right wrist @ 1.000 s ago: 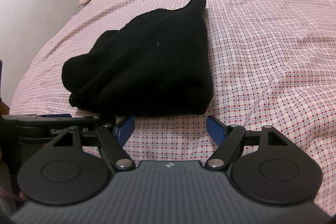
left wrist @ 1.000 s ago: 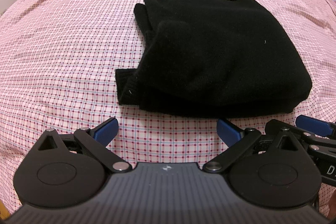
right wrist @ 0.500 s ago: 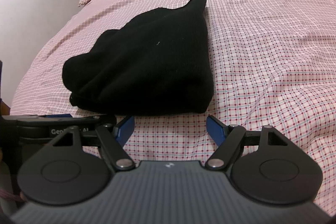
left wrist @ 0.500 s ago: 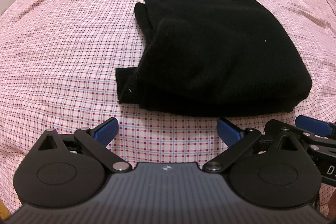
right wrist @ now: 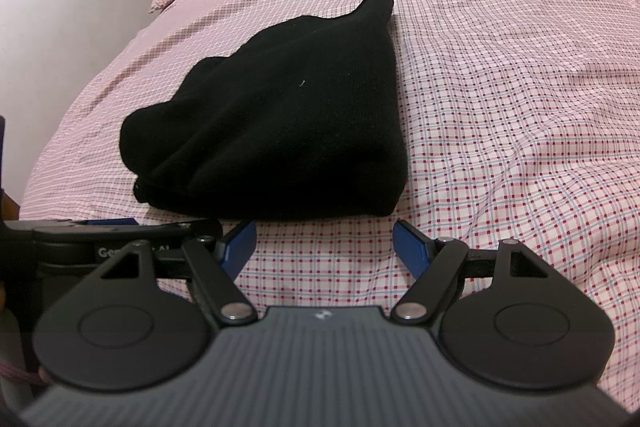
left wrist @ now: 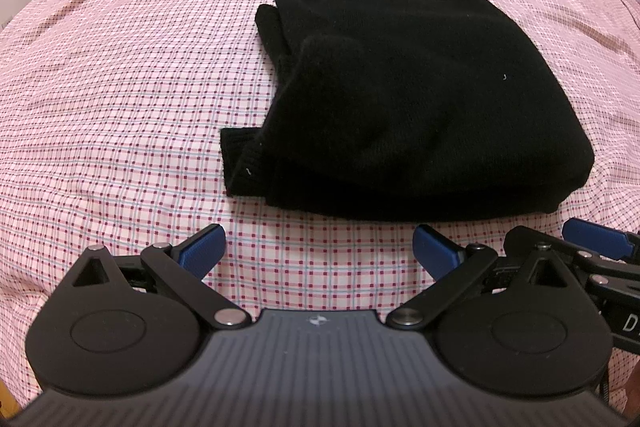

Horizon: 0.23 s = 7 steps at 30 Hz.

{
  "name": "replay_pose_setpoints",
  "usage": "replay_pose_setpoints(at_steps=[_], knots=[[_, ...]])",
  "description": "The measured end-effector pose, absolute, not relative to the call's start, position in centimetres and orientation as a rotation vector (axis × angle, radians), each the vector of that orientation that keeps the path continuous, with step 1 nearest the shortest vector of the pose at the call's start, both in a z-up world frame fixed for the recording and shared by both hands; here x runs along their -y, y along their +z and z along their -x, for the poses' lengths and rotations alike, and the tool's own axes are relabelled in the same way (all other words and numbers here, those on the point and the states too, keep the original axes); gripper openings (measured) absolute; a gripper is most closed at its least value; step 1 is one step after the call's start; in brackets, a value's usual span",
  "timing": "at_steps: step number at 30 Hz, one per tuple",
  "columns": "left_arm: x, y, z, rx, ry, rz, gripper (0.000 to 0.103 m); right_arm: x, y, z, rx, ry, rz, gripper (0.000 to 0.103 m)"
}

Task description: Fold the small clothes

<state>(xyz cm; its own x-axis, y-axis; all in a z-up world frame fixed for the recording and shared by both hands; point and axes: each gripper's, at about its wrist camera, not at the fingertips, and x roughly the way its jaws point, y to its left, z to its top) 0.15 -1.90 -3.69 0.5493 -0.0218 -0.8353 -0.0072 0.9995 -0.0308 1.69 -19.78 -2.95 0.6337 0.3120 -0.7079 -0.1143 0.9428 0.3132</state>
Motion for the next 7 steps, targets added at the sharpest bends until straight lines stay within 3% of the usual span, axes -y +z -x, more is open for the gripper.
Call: replay_pose_setpoints(at_steps=[7], knots=[[1.84, -3.66, -0.17, -0.991, -0.013, 0.035, 0.102, 19.78, -2.99, -1.72, -0.850, 0.247, -0.249, 0.077]])
